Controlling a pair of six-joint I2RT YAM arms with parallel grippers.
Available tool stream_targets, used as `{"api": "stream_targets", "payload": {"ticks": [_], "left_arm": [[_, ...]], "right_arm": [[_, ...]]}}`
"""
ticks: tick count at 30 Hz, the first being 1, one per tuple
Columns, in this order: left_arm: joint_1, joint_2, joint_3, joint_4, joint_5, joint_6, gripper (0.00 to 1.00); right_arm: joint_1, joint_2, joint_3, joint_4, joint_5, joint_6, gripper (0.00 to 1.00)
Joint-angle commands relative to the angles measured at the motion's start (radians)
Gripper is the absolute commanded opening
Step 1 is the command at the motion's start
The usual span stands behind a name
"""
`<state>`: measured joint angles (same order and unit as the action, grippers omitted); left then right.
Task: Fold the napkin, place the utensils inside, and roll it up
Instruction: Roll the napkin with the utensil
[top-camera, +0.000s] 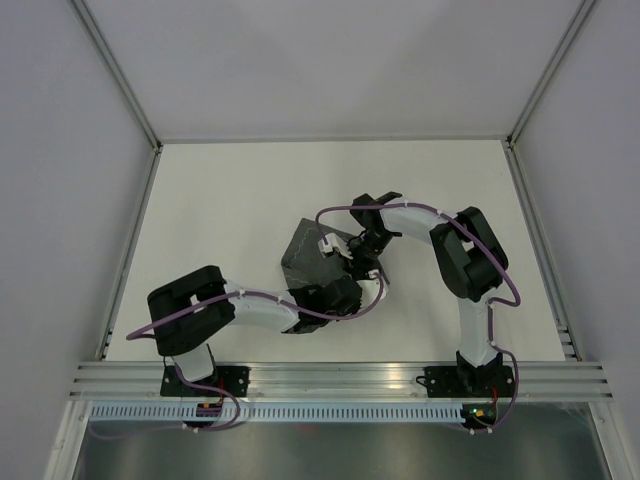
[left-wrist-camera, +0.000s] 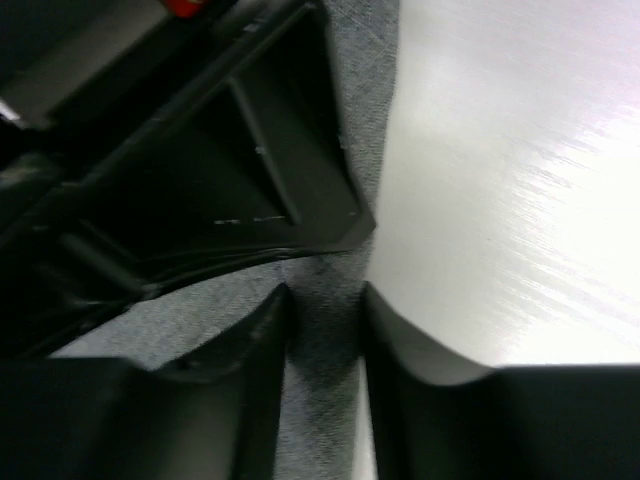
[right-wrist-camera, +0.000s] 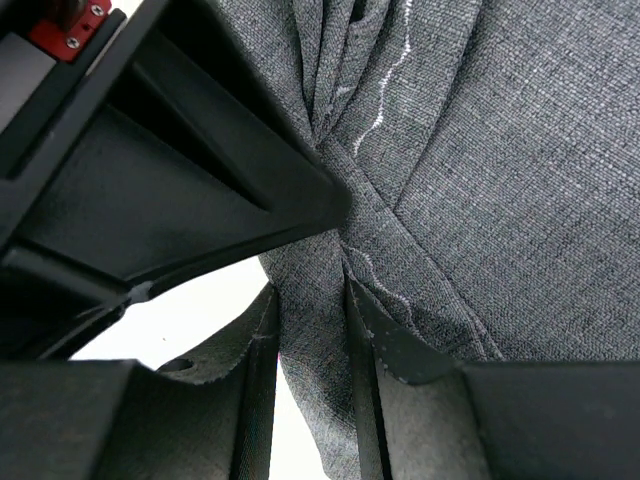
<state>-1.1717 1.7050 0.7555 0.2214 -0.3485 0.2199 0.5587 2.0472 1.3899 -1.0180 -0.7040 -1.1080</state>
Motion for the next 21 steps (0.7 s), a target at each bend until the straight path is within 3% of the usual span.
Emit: {"api": "stream_targets", "payload": {"ticks": [1, 4, 10, 13, 14, 15, 21], "left_arm": [[0.007, 0.038, 0.018, -0.033, -0.001, -0.036, 0.37], [0.012, 0.042, 0.025, -0.057, 0.025, -0.039, 0.21], [0.038, 0.032, 0.039, -0.105, 0.136, -0.063, 0.06], [0.064, 0.024, 0.041, -0.114, 0.221, -0.085, 0.02], [0.082, 0.024, 0.045, -0.131, 0.247, -0.089, 0.02], [0.09, 0.024, 0.047, -0.139, 0.272, -0.103, 0.02], [0.159, 0.025, 0.048, -0.148, 0.446, -0.151, 0.02]], "right_arm": [[-0.003, 0.087, -0.035, 0.012, 0.098, -0.019, 0.01], [-0.002, 0.088, -0.032, 0.01, 0.097, -0.016, 0.01], [-0.003, 0.077, -0.032, 0.016, 0.081, 0.002, 0.01], [-0.011, 0.044, -0.034, 0.025, 0.049, 0.025, 0.13], [-0.02, 0.031, -0.031, 0.027, 0.04, 0.04, 0.23], [-0.025, 0.018, -0.031, 0.03, 0.017, 0.051, 0.27], [-0.092, -0.122, -0.035, 0.105, -0.032, 0.178, 0.39]]}}
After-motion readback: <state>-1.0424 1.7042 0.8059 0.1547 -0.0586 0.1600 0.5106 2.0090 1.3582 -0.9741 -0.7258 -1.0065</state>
